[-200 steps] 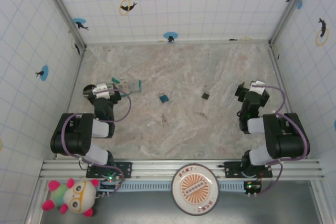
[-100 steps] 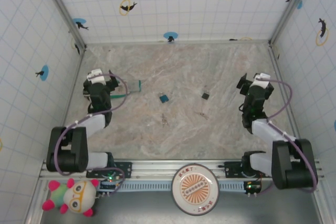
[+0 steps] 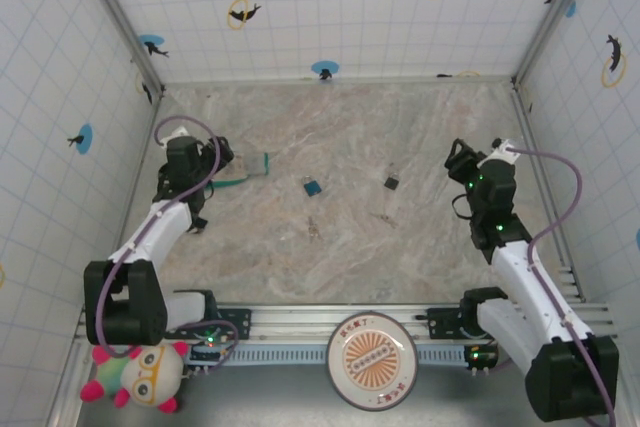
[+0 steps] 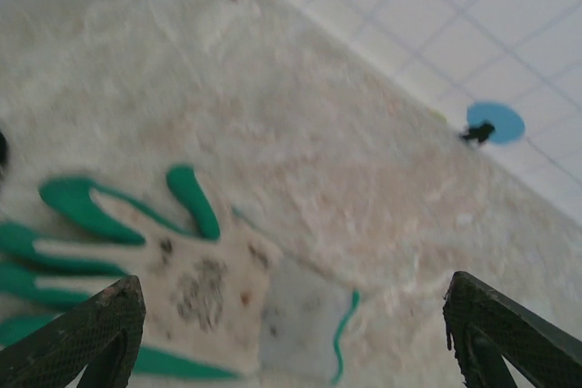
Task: Unlock with the key
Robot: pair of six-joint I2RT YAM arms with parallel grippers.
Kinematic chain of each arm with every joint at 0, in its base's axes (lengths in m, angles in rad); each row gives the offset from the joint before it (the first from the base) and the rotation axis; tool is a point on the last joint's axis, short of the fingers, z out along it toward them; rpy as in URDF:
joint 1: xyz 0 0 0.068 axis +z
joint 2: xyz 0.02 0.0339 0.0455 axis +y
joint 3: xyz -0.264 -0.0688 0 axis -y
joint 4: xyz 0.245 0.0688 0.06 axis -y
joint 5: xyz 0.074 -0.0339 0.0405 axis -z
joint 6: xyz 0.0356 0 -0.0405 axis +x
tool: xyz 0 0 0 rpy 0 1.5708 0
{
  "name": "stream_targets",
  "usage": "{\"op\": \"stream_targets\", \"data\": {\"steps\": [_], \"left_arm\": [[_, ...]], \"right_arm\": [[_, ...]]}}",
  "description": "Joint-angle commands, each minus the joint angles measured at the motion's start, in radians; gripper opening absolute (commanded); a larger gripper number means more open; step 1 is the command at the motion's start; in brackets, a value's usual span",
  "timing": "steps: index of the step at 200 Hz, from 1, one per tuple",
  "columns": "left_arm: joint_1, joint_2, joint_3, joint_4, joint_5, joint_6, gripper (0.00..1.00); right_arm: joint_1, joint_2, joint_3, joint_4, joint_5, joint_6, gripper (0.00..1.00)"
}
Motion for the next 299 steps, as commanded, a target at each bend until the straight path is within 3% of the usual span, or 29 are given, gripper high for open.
{"op": "stream_targets", "data": {"steps": [1,15,37,68,111,143,196,242,299], "left_arm": [[-0.027,-0.059,-0.017,-0.092,0.177,-0.078,0.88],[-0.048,-0.076,-0.023,-0.129,0.206,-0.077,0.86],[-0.083,-0.094,-0.052,-0.149,0.254,-0.069,0.73],[-0.173,-0.121,-0.081,-0.171,0.253,-0.075,0.56],[-0.218,-0.130,-0.178,-0.185,0.212,-0.144,0.42],[-0.236,-0.192,-0.236,-0.201,0.144,-0.196,0.44],[-0.236,-0.218,-0.259,-0.206,0.123,-0.224,0.50],[-0.238,-0.237,-0.283,-0.202,0.100,-0.236,0.55],[-0.238,-0.239,-0.307,-0.197,0.094,-0.251,0.55]], "right_arm": [[0.046,0.025,0.128,-0.254,-0.031,0.015,0.61],[0.104,0.068,0.172,-0.339,-0.038,0.003,0.59],[0.225,0.139,0.209,-0.387,-0.015,0.009,0.47],[0.356,0.259,0.270,-0.430,-0.011,0.020,0.39],[0.534,0.502,0.372,-0.454,-0.038,0.076,0.42],[0.654,0.757,0.540,-0.505,-0.099,0.079,0.34],[0.763,1.004,0.772,-0.593,-0.166,0.062,0.38],[0.783,1.099,0.864,-0.681,-0.206,0.074,0.43],[0.797,1.153,0.875,-0.690,-0.233,0.081,0.36]]}}
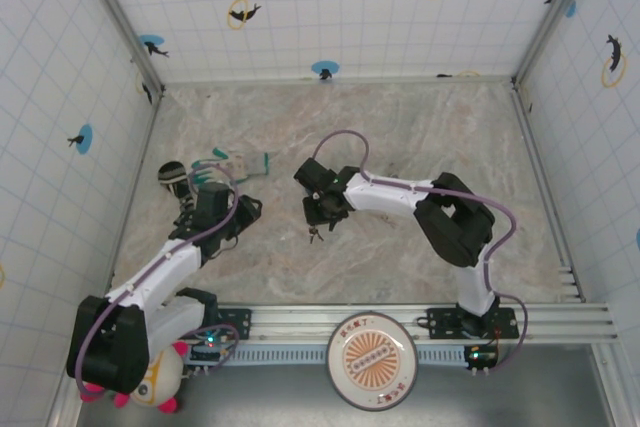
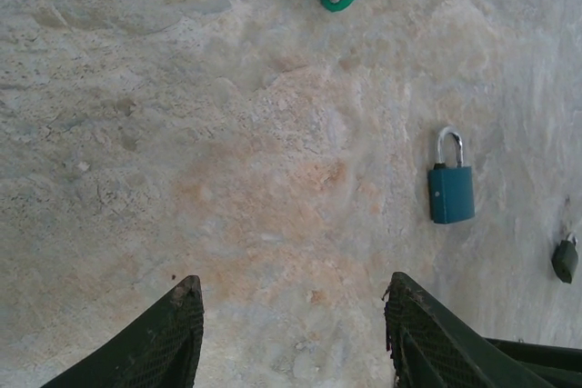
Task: Unlock with the key
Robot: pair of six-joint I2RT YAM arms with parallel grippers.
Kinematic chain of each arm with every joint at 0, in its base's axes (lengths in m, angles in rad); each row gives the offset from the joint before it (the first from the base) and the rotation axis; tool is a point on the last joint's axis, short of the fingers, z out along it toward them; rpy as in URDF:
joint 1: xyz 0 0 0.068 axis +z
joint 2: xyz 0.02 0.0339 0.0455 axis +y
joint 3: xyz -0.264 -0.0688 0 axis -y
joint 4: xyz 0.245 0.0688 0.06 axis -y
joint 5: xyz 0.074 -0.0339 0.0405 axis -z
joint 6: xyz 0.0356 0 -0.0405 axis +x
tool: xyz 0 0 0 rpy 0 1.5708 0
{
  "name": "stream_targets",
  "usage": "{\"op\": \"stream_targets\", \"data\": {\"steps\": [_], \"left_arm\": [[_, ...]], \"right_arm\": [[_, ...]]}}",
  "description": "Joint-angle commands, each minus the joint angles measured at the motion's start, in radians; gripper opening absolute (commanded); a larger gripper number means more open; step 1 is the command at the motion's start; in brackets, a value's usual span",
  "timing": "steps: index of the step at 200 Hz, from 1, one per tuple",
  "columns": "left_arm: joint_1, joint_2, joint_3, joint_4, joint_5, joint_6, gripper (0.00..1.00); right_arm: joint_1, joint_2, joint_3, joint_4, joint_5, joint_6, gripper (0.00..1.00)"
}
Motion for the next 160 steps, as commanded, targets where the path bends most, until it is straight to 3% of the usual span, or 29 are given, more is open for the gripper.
{"op": "stream_targets", "data": {"steps": [1,50,133,160], "left_arm": [[-0.002,-0.015,-0.016,-0.006,-0.020,-0.020,0.55],[-0.002,-0.031,-0.039,-0.008,-0.027,-0.032,0.55],[-0.003,-0.026,-0.052,-0.003,-0.035,-0.042,0.55],[-0.003,-0.013,-0.050,0.002,-0.034,-0.044,0.55]], "right_arm": [[0.014,0.032,0.037,-0.037,-0.023,0.009,0.36],[0.018,0.043,0.050,-0.065,-0.034,0.010,0.35],[0.014,0.011,0.017,-0.047,-0.042,0.019,0.05],[0.012,-0.001,0.015,-0.045,-0.038,0.019,0.00]]}}
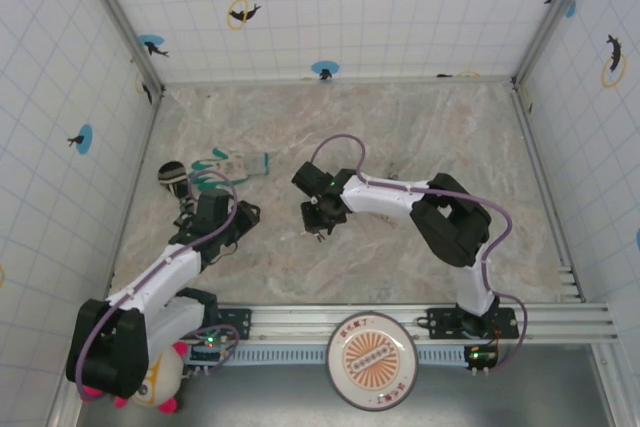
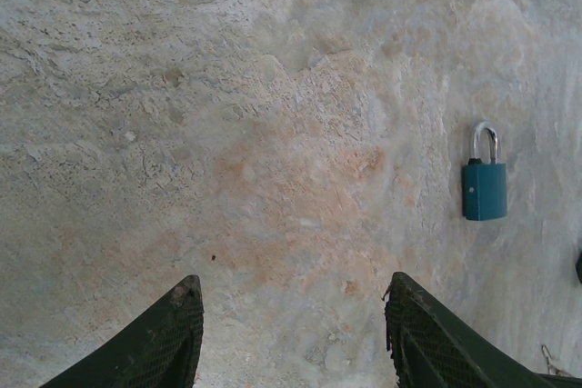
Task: Unlock with the key
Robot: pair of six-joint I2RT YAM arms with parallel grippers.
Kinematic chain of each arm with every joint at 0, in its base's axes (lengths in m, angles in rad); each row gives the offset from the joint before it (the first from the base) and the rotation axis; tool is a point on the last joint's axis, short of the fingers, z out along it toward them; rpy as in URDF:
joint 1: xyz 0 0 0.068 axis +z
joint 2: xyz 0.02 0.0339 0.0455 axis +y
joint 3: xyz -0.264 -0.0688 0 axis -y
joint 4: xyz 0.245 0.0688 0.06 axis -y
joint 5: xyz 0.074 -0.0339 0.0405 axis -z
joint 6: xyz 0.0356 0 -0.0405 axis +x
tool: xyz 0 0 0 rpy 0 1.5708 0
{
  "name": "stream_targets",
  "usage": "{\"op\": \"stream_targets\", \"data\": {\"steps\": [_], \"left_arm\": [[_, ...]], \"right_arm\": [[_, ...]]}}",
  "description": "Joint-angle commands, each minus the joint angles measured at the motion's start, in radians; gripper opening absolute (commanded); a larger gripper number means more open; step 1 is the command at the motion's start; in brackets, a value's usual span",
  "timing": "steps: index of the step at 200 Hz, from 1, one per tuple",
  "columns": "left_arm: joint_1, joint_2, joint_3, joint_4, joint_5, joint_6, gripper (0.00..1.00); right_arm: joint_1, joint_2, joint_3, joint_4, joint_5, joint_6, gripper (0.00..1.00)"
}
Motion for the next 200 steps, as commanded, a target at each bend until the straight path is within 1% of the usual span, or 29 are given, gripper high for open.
{"op": "stream_targets", "data": {"steps": [1,45,72,91,115,152,167,173,200], "left_arm": [[-0.003,0.010,-0.006,0.002,-0.014,-0.014,0.55],[-0.003,0.012,0.001,0.031,0.015,-0.006,0.56],[-0.004,-0.011,0.023,0.083,0.074,0.025,0.56],[-0.003,-0.038,0.049,0.123,0.120,0.052,0.59],[-0.002,-0.058,0.109,0.157,0.177,0.099,0.62],[-0.003,-0.062,0.196,0.244,0.325,0.149,0.68],[-0.002,-0.057,0.223,0.283,0.383,0.158,0.74],[-0.004,-0.054,0.231,0.307,0.410,0.162,0.74],[-0.003,-0.041,0.257,0.386,0.521,0.158,0.74]], "right_arm": [[-0.001,-0.017,0.011,-0.028,0.009,0.003,0.00],[-0.014,-0.061,0.012,-0.035,0.016,-0.012,0.00],[-0.027,-0.120,0.023,-0.051,0.011,-0.062,0.00],[-0.041,-0.176,0.038,-0.080,0.011,-0.111,0.00],[-0.076,-0.259,0.051,-0.109,-0.023,-0.159,0.00],[-0.133,-0.376,0.095,-0.161,-0.090,-0.254,0.00],[-0.167,-0.417,0.111,-0.180,-0.134,-0.293,0.00],[-0.180,-0.432,0.120,-0.190,-0.175,-0.313,0.00],[-0.222,-0.491,0.164,-0.243,-0.232,-0.417,0.00]]}}
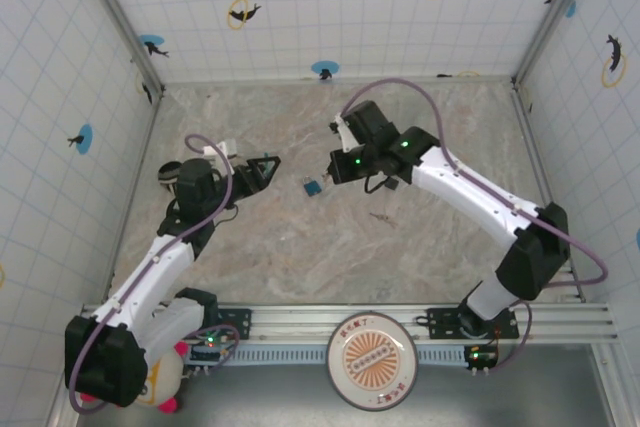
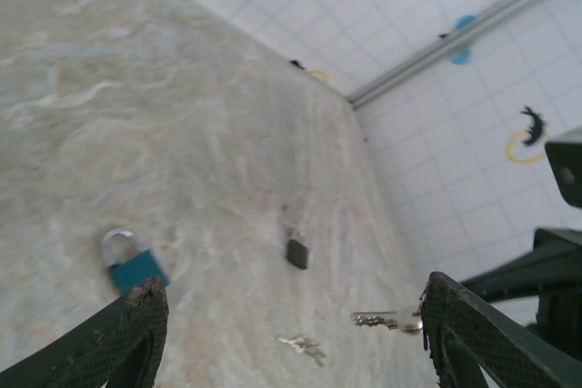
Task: Unlock with the key
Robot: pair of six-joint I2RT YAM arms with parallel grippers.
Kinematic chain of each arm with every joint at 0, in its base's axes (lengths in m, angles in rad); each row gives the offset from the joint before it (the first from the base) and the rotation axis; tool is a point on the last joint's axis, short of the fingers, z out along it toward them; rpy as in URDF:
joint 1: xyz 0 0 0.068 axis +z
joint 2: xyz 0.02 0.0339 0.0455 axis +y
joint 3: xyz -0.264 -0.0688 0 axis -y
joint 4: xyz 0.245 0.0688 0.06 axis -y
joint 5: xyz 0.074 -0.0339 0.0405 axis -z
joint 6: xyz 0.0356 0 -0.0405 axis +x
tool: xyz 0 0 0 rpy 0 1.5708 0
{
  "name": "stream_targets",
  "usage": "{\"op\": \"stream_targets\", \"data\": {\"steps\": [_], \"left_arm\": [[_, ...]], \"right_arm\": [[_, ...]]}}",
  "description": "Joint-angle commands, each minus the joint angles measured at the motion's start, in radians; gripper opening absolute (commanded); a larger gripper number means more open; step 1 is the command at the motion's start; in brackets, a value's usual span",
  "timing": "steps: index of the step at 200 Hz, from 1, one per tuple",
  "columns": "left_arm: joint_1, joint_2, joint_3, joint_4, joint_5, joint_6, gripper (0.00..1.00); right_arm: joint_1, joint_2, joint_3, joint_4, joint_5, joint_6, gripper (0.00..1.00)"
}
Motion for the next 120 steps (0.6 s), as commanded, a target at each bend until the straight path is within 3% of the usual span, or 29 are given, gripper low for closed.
{"op": "stream_targets", "data": {"steps": [1,43,69,120], "left_arm": [[-0.003,0.011,0.042,0.111,0.153,0.030,0.74],[-0.005,0.015,0.077,0.198,0.296,0.023,0.74],[-0.044,0.014,0.107,0.199,0.359,0.053,0.79],[-0.175,0.053,0.145,0.195,0.307,0.130,0.83]], "right_arm": [[-0.027,-0.058,0.060,-0.083,-0.099,-0.129,0.00],[-0.081,-0.116,0.072,-0.096,-0.238,-0.238,0.00],[-0.103,-0.119,0.089,-0.095,-0.294,-0.247,0.00],[-0.105,-0.101,0.138,-0.081,-0.380,-0.240,0.00]]}}
